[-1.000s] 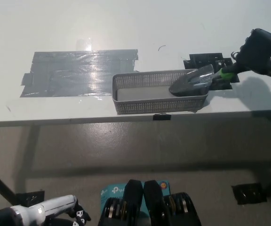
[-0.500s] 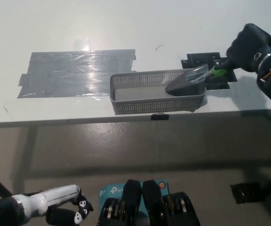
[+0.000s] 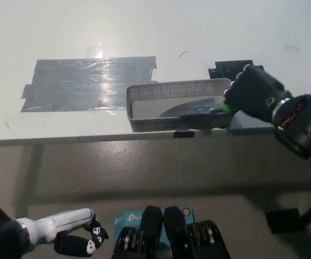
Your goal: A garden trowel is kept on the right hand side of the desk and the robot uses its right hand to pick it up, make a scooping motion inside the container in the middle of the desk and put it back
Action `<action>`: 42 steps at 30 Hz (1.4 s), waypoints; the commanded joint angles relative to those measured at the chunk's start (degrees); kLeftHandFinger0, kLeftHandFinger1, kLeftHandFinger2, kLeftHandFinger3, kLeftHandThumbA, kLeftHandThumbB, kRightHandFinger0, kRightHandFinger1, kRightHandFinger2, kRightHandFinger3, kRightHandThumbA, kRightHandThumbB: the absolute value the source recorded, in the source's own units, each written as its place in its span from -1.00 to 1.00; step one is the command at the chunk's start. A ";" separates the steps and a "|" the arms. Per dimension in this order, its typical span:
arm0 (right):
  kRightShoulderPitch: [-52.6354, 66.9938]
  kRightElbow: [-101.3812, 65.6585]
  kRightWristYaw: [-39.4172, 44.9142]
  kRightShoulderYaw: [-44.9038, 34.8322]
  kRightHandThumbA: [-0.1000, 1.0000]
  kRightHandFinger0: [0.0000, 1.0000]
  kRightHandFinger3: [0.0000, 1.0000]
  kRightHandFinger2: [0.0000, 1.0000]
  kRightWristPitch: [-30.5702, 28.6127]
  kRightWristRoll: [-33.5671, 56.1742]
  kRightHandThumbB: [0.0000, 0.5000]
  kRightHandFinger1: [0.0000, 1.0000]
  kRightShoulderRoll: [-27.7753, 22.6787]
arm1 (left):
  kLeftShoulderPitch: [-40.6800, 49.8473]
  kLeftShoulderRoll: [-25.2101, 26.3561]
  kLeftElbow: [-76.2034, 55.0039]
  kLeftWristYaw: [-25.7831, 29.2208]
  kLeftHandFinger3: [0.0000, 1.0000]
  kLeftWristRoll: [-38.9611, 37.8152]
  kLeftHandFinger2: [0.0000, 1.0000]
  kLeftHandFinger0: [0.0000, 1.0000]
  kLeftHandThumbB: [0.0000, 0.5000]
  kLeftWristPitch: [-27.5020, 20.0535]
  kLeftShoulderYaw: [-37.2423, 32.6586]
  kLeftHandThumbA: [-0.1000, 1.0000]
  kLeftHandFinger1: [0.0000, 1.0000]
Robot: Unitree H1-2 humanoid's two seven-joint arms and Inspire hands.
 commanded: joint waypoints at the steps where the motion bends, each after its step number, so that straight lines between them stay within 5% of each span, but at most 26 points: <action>1: 0.31 -0.34 -12.33 -1.28 -1.00 -1.00 -0.61 0.06 -2.84 4.07 -1.00 -0.81 1.42 | -1.77 0.87 -1.06 -0.61 0.64 0.60 0.46 0.91 1.00 0.77 -0.30 1.00 0.51; 12: -1.03 5.97 -19.74 -1.61 -1.00 -1.00 -0.58 -0.11 -2.02 4.58 -0.91 -0.92 3.58 | -1.59 0.77 -1.31 -1.26 0.70 1.20 0.49 0.93 1.00 0.77 -0.42 1.00 0.55; 19: -4.10 9.36 -16.02 -3.27 -1.00 -1.00 -0.39 -0.11 3.35 5.30 -1.00 -0.89 9.16 | 1.05 -0.35 -1.90 -2.01 0.72 1.31 0.52 0.82 1.00 0.77 0.16 1.00 0.52; 24: -6.70 10.27 -15.42 -4.81 -1.00 -1.00 -0.63 -0.17 5.09 6.20 -1.00 -0.99 11.37 | 2.00 -0.46 -1.62 -2.11 0.70 0.36 0.56 0.85 1.00 0.77 0.03 1.00 0.52; 26: -7.72 9.69 -14.44 -5.29 -1.00 -1.00 -0.75 -0.14 5.47 6.15 -0.78 -0.99 11.33 | 2.83 -0.53 -1.54 -2.10 0.66 0.12 0.59 0.90 1.00 0.77 0.32 1.00 0.54; 30: -9.66 8.23 -15.66 -5.17 -1.00 -1.00 -1.00 -0.09 4.24 4.83 -1.00 -0.93 9.47 | 3.27 -0.15 -1.52 -1.39 0.67 -0.16 0.63 0.89 1.00 0.77 0.29 1.00 0.55; 32: -11.50 7.08 -18.40 -5.56 -1.00 -1.00 -1.00 -0.03 2.29 4.49 -0.53 -0.96 7.12 | 3.57 -0.01 -1.77 -1.24 0.69 -0.12 0.63 0.91 1.00 0.77 0.35 1.00 0.57; 33: -12.12 6.39 -17.92 -5.79 -1.00 -1.00 -0.44 0.30 1.92 4.69 -0.64 -0.90 6.37 | 3.71 -0.17 -1.76 -1.16 0.70 0.18 0.61 0.90 1.00 0.77 0.44 1.00 0.56; 36: -13.98 4.97 -16.91 -6.06 -1.00 -1.00 -0.31 -0.36 0.53 5.06 -0.61 -0.83 4.17 | 3.77 0.03 -1.67 -0.34 0.70 0.33 0.59 0.88 1.00 0.77 0.09 1.00 0.54; 37: -14.37 4.40 -18.11 -7.48 -1.00 -1.00 -0.43 -0.47 -0.26 7.33 -0.64 -0.85 3.56 | 3.68 0.03 -1.56 -0.40 0.70 0.68 0.59 0.87 1.00 0.77 0.01 1.00 0.54; 38: -15.45 4.03 -21.28 -8.29 -1.00 -1.00 -0.98 -0.58 -3.10 8.76 -0.64 -0.99 1.55 | 3.75 -0.28 -1.33 -0.57 0.72 0.89 0.60 0.88 1.00 0.77 0.24 1.00 0.56; 39: -16.23 3.47 -20.89 -8.73 -1.00 -1.00 -1.00 -0.93 -3.72 9.69 -0.65 -1.00 0.86 | 3.88 -0.43 -1.15 -0.42 0.72 0.72 0.59 0.88 1.00 0.77 0.45 1.00 0.56; 40: -16.88 2.83 -20.48 -9.33 -1.00 -1.00 -1.00 -0.99 -4.64 11.03 -0.75 -1.00 0.01 | 3.88 -0.46 -0.99 -0.49 0.72 0.54 0.59 0.88 1.00 0.77 0.53 1.00 0.55; 41: -17.80 1.79 -18.57 -10.01 -1.00 -1.00 -0.48 -0.62 -5.37 12.77 -0.21 -1.00 -1.13 | 3.70 -0.68 -0.63 -0.37 0.71 0.50 0.58 0.87 1.00 0.77 0.61 1.00 0.55; 42: -17.90 1.68 -18.32 -10.08 -1.00 -1.00 -0.38 -0.53 -5.49 12.97 -0.20 -1.00 -1.23 | 3.69 -0.70 -0.57 -0.32 0.71 0.46 0.58 0.87 1.00 0.77 0.60 1.00 0.55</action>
